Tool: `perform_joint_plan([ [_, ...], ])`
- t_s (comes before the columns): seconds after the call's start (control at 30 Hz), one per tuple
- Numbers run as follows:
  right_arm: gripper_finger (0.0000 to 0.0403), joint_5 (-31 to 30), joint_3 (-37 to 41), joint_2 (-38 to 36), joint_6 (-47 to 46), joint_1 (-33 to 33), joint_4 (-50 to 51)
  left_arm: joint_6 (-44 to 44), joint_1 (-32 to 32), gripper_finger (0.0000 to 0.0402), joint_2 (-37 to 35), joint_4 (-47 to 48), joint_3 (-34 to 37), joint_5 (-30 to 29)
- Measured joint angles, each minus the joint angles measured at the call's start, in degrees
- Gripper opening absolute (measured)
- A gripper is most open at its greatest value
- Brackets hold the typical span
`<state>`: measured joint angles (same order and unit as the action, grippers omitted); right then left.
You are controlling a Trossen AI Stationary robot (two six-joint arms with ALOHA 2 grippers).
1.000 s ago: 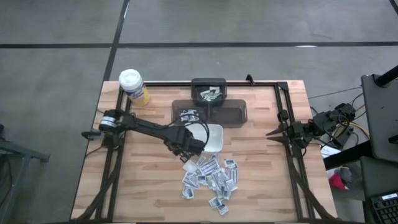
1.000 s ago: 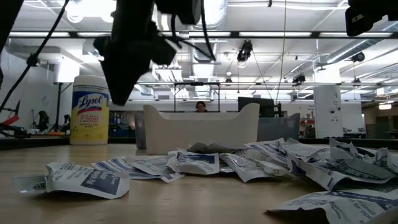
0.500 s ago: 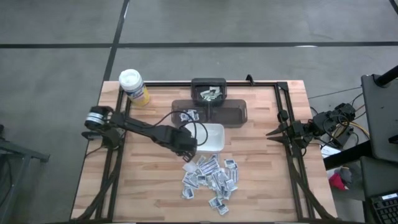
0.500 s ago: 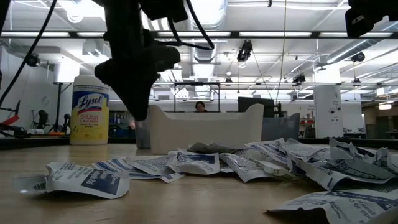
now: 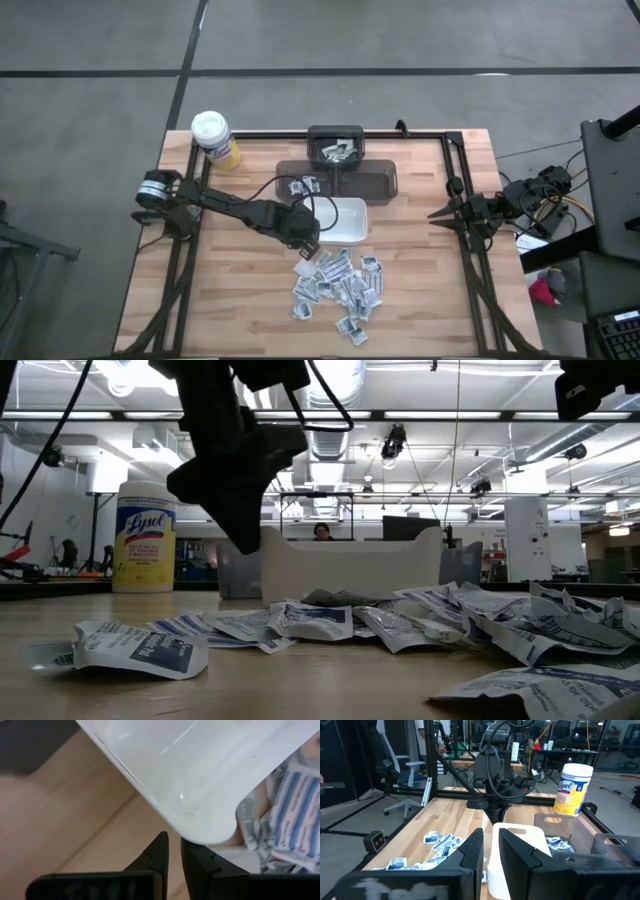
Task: Pick & Place First Aid Supplies
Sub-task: Adjust the white bin, then put the alcohol pad into the left black bin
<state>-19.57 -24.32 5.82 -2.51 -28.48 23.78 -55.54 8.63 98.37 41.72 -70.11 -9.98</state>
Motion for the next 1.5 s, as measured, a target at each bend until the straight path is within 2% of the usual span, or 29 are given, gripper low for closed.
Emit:
perform_joint_plan([
  [0.2, 0.0059, 0.0, 0.0, 0.0, 0.0, 0.0, 0.0, 0.1, 0.1, 0.0044, 0.0, 0.3, 0.0, 1.6],
  [0.47, 0.0059, 0.0, 0.0, 0.0, -0.1, 0.0, 0.0, -6.1, 3.1, 0.0044, -4.0, 9.8, 0.0, 5.6],
  [0.6, 0.0059, 0.0, 0.0, 0.0, -0.1, 0.0, 0.0, -8.9, 7.4, 0.0044, -6.4, 7.2, 0.0, 6.2],
  [0.73, 0.0059, 0.0, 0.0, 0.0, -0.1, 0.0, 0.0, -11.4, 12.5, 0.0044, -6.6, -1.1, 0.0, 6.2],
  [0.93, 0.0059, 0.0, 0.0, 0.0, 0.1, 0.0, 0.0, -17.8, 18.4, 0.0044, -3.3, -14.2, 0.0, 6.1],
  [1.1, 0.0059, 0.0, 0.0, 0.0, 0.1, 0.0, 0.0, -27.1, 22.0, 0.0044, 0.9, -19.4, -0.3, 6.4],
  [1.33, 0.0059, 0.0, 0.0, 0.0, 0.1, 0.0, 0.0, -37.7, 25.8, 0.0044, 6.3, -18.7, -4.8, 7.1],
  [1.5, 0.0059, 0.0, 0.0, 0.0, 0.1, 0.0, 0.0, -43.4, 27.2, 0.0044, 10.0, -9.8, -10.8, 7.1],
])
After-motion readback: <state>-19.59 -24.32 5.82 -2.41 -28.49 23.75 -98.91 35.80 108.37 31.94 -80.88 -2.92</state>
